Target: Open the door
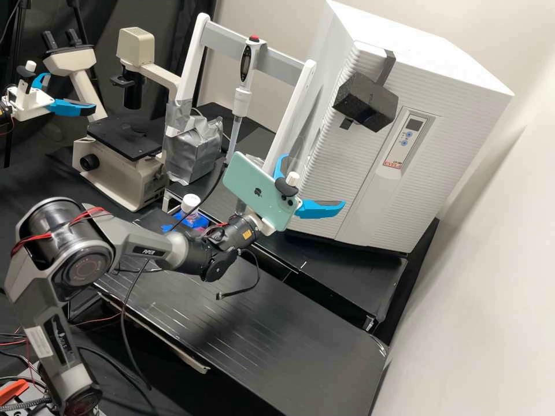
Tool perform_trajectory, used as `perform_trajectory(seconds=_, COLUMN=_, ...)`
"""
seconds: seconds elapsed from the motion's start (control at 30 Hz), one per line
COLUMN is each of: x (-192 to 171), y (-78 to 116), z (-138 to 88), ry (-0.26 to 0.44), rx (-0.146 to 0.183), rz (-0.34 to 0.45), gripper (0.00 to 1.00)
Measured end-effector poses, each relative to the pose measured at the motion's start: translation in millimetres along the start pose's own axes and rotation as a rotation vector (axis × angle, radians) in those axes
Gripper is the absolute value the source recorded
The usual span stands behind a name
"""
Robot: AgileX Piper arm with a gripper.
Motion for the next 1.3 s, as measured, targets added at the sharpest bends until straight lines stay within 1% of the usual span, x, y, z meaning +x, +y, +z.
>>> perform_trajectory(seconds=0.37, x=20, y=16.1, z=-17, ry=0.018, rx=-0.011, rz=0.024, gripper=1.00)
perform_trajectory(seconds=0.47, x=25, y=16.9, z=-18, ry=0.018, rx=-0.003, rz=0.028, gripper=1.00)
perform_trajectory(seconds=0.5, x=27, y=16.4, z=-18, ry=0.018, rx=-0.002, rz=0.027, gripper=0.00)
perform_trajectory(seconds=0.57, x=30, y=16.5, z=-18, ry=0.009, rx=-0.004, rz=0.026, gripper=0.00)
perform_trajectory(seconds=0.77, x=33, y=15.1, z=-17, ry=-0.019, rx=0.016, rz=0.020, gripper=0.00)
perform_trajectory(seconds=0.93, x=37, y=17.4, z=-18, ry=-0.015, rx=0.022, rz=0.031, gripper=0.00)
perform_trajectory(seconds=1.3, x=39, y=19.3, z=-20, ry=-0.014, rx=0.017, rz=0.032, gripper=0.00)
